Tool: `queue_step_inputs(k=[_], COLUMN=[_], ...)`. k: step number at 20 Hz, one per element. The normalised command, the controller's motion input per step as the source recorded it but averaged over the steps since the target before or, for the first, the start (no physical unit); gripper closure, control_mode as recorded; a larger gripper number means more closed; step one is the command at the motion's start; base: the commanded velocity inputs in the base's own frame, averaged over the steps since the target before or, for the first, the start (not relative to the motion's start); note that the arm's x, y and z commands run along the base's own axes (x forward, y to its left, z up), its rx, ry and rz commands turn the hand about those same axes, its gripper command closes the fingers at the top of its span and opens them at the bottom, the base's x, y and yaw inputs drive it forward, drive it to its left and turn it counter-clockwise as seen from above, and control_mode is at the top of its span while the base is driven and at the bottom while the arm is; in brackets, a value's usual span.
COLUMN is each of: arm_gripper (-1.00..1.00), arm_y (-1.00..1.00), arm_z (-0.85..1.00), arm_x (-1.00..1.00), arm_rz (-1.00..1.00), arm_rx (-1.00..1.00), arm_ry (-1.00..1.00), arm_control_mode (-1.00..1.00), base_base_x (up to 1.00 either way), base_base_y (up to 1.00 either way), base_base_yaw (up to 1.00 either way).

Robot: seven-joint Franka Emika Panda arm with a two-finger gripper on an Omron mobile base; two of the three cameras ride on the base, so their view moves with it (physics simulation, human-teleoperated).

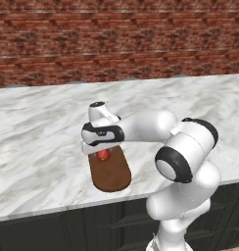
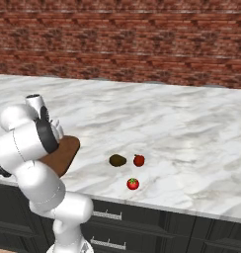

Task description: Place the avocado, onion, tomato, and bell pepper on the cutting board.

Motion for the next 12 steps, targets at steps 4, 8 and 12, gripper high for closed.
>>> queue_step_inputs(k=[4, 8, 12], arm_gripper=[1.00, 1.00, 1.00], arm_y=[0.07, 0.01, 0.00], arm_z=[-0.25, -0.28, -0.33], arm_x=[0.19, 0.12, 0.11], arm_rz=[0.00, 0.00, 0.00], arm_rx=[0.00, 0.00, 0.00], arm_ry=[0.02, 0.01, 0.02], arm_control_mode=[-1.00, -1.00, -1.00], base_base_x=[0.00, 0.00, 0.00], base_base_y=[0.00, 0.00, 0.00], base_base_yaw=[0.00, 0.00, 0.00])
